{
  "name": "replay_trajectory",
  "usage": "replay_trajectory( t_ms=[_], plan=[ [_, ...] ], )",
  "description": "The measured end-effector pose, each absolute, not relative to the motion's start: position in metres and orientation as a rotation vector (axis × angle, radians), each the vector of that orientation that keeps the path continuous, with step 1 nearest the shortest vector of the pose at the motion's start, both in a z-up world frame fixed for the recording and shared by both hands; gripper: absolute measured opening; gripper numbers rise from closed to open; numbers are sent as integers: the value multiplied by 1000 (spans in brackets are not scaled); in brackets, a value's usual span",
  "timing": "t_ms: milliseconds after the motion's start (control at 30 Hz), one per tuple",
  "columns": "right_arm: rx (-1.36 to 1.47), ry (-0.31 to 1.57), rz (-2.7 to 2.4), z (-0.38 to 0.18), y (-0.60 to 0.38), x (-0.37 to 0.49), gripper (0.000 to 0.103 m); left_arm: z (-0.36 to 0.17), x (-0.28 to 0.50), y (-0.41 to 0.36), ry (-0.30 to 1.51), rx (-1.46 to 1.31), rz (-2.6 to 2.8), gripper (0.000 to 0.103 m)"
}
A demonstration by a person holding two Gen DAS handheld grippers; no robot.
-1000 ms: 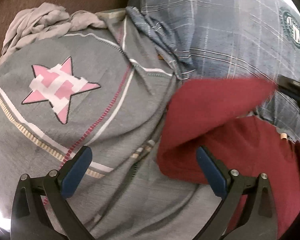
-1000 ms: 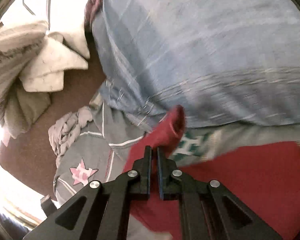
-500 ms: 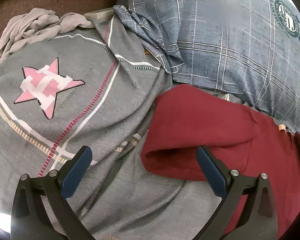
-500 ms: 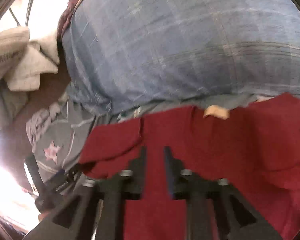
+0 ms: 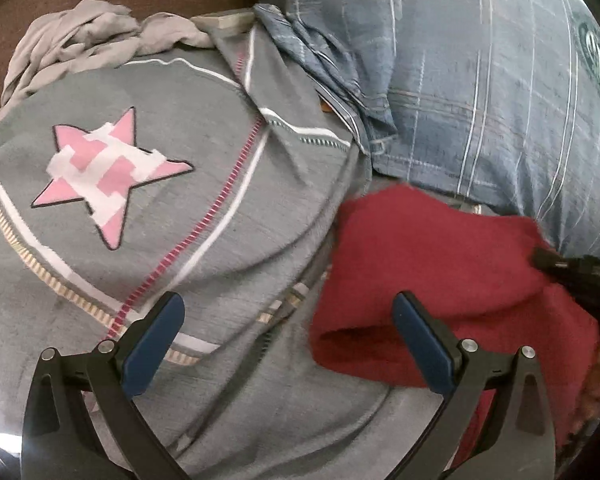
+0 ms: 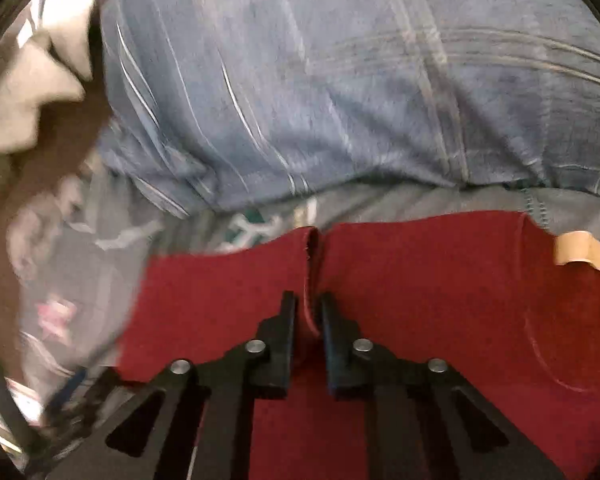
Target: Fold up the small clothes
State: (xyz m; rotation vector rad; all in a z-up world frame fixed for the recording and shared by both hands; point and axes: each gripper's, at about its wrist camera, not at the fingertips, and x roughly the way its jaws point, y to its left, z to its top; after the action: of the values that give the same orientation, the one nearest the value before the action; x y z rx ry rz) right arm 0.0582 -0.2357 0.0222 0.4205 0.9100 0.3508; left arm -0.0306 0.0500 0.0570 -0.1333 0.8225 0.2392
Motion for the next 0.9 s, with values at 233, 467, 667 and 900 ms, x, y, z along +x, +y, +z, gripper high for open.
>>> replay_trajectory(
  t_ms=[233,467,667,900],
  plan=[
    [436,725,260,99,-329,-20,7,62,-36,44,794,-135,231,103],
    [334,833,16,79,-393,-56,7,63,-36,13,778,-77,182,103],
    [309,883,-25,53,-405,-59,10,61,-32,-11,775,-65,113,103],
    [354,760,-110,96,-436,-98,70,50,-29,-47,798,43,45,103]
  ],
)
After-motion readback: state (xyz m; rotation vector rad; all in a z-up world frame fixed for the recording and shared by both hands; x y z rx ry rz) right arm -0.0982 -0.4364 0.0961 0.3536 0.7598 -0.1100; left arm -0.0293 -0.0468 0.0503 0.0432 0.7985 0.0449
